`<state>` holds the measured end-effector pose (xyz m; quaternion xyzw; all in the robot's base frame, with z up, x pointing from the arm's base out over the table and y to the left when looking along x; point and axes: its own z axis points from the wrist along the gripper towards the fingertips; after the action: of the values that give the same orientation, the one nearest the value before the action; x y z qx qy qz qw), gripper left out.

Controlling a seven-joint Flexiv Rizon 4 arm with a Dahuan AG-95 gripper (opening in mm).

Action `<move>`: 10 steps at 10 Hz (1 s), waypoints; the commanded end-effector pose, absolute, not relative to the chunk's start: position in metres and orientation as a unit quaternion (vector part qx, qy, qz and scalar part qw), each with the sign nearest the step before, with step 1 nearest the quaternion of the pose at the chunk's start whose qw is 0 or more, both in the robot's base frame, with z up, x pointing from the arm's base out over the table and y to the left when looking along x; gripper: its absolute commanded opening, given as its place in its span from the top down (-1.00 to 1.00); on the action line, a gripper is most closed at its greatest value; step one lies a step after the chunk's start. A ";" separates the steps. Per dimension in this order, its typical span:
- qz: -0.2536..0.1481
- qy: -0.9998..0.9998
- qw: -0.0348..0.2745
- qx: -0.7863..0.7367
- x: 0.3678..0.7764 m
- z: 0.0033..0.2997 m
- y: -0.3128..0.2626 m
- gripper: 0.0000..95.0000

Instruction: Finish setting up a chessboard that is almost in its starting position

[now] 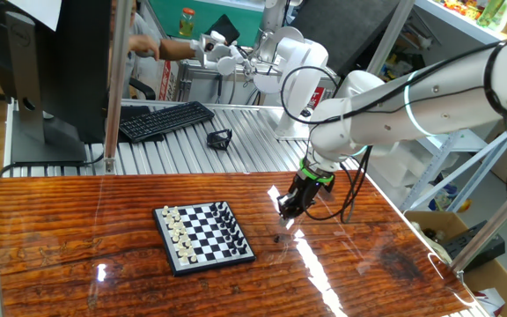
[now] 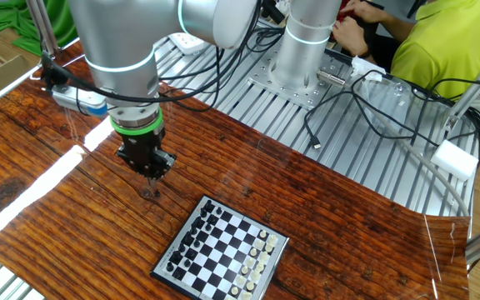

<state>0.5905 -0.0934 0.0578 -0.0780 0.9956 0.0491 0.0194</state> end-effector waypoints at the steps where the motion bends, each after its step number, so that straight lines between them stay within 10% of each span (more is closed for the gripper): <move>1: 0.048 0.996 0.020 -0.071 0.590 0.057 -0.095 1.00; 10: 0.027 0.998 -0.013 -0.054 0.583 0.050 -0.090 1.00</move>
<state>0.5823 -0.0892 0.0505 -0.0540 0.9981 0.0261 -0.0125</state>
